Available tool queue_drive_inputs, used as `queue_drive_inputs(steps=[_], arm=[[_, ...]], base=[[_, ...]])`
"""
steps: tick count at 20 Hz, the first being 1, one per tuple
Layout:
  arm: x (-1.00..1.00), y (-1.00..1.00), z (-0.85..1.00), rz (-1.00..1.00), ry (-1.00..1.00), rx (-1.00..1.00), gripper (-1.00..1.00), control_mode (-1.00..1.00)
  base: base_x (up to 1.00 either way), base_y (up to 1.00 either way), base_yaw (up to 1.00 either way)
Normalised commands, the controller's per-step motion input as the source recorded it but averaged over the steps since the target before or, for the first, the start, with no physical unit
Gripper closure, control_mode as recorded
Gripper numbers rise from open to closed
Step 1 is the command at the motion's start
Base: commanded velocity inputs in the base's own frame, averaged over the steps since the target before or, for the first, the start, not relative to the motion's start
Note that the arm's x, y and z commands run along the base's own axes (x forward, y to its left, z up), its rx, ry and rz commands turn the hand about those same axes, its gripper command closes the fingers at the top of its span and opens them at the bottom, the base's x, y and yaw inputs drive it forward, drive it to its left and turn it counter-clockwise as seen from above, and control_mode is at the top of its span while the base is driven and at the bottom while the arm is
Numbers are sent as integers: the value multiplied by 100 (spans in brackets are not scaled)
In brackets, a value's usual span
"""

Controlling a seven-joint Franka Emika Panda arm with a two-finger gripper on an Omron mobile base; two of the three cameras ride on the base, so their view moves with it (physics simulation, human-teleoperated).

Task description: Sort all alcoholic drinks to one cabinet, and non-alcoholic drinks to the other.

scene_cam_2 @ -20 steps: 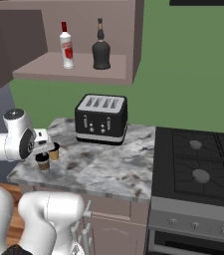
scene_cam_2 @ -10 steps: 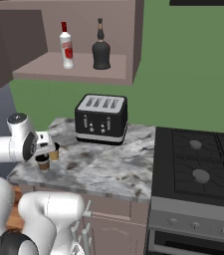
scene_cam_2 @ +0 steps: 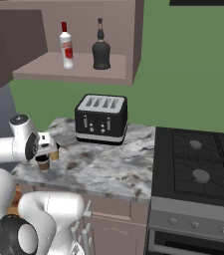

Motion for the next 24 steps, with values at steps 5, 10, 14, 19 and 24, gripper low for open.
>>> queue_drive_inputs(steps=[5, 10, 14, 19, 24], arm=[[25, 5, -22, -3, 0, 0, -100, -100], [28, 8, -23, 0, 0, 0, -100, -100], [23, 12, -22, 0, 0, 0, -100, -100], [20, 12, -20, 0, 1, 0, -100, -100], [14, 11, -20, -1, 0, 0, 100, -100]], base=[[0, 0, 0], [0, 0, 0], [0, 0, 0], [0, 0, 0], [0, 0, 0]])
